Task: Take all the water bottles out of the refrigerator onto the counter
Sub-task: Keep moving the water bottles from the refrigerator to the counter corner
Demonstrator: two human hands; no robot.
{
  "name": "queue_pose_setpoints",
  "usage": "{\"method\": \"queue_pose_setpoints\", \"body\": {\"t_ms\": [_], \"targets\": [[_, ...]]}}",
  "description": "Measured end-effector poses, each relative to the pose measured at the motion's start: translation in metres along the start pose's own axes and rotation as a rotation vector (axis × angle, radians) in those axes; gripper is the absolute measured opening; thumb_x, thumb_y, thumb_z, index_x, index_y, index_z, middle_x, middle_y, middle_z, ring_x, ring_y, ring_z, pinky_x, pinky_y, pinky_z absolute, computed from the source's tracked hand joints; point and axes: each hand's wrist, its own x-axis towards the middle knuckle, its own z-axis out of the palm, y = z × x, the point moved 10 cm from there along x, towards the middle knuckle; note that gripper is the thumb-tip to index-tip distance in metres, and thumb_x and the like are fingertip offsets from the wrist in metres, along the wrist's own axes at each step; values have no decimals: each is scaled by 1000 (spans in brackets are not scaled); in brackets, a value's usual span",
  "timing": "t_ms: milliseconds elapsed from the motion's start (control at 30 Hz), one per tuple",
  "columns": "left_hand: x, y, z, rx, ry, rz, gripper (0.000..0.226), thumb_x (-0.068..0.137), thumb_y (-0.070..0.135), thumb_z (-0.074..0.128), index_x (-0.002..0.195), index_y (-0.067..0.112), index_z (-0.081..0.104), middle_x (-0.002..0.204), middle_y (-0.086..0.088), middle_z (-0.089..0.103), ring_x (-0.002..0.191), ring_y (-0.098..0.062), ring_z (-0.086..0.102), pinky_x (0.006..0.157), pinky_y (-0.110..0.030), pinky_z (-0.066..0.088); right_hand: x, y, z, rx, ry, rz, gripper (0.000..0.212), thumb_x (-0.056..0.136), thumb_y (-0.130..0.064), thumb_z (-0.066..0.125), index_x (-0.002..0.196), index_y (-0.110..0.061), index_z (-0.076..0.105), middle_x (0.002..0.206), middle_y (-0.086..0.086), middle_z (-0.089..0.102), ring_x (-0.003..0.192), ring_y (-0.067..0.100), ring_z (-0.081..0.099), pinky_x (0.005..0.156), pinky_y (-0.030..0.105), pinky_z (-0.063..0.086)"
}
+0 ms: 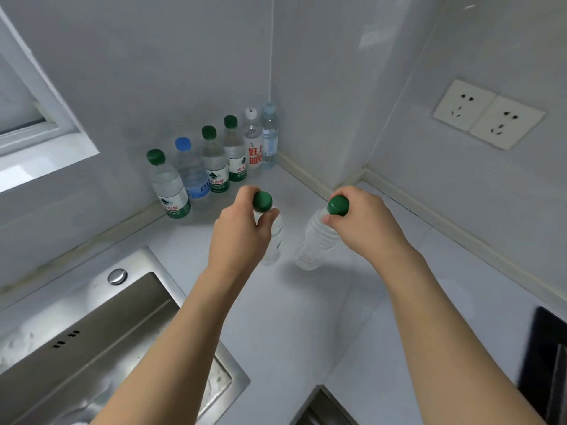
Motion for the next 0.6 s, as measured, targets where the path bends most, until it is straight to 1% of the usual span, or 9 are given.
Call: {"method": "queue_pose_setpoints", "body": {"t_ms": [133,233,333,433,533,600], "targets": [[31,-22,-1,13,2,-8,30,91,34,62,114,18,49,90,6,57,76,-25,54,67,-31,39,28,-13,15,27,24,10,22,85,-24,68,104,-23,59,100,-1,62,93,25,58,81,39,51],[55,-30,8,19,-18,0,33,91,33,62,118,19,49,92,8,55,77,-24,54,69,-31,39,50,-17,24,30,39,11,23,86,-23,67,108,-23,59,103,-1,62,94,25,57,83,38,50],[76,-34,17,20,-36,-4,35,92,34,62,120,18,49,92,8,55,76,-23,54,69,-30,39,72,-21,31,27,37,9,25,86,-22,67,110,-23,59,103,-1,63,94,25,57,81,34,49],[94,-36,26,15,-52,-2,33,92,34,62,118,18,49,92,8,57,75,-23,54,69,-30,39,95,-22,38,29,35,-6,26,85,-22,67,110,-22,59,104,0,63,94,25,58,80,33,48],[113,-36,37,31,-58,0,33,92,33,61,119,17,49,93,8,56,74,-21,52,68,-28,36,118,-20,44,41,37,-15,24,86,-21,66,109,-23,59,101,0,63,88,24,58,74,31,48],[124,-36,43,44,-67,-5,34,92,31,61,121,18,49,95,9,56,76,-20,52,69,-28,36,136,-19,47,47,31,-25,24,86,-21,65,108,-23,59,101,0,63,87,25,58,74,31,48]]}}
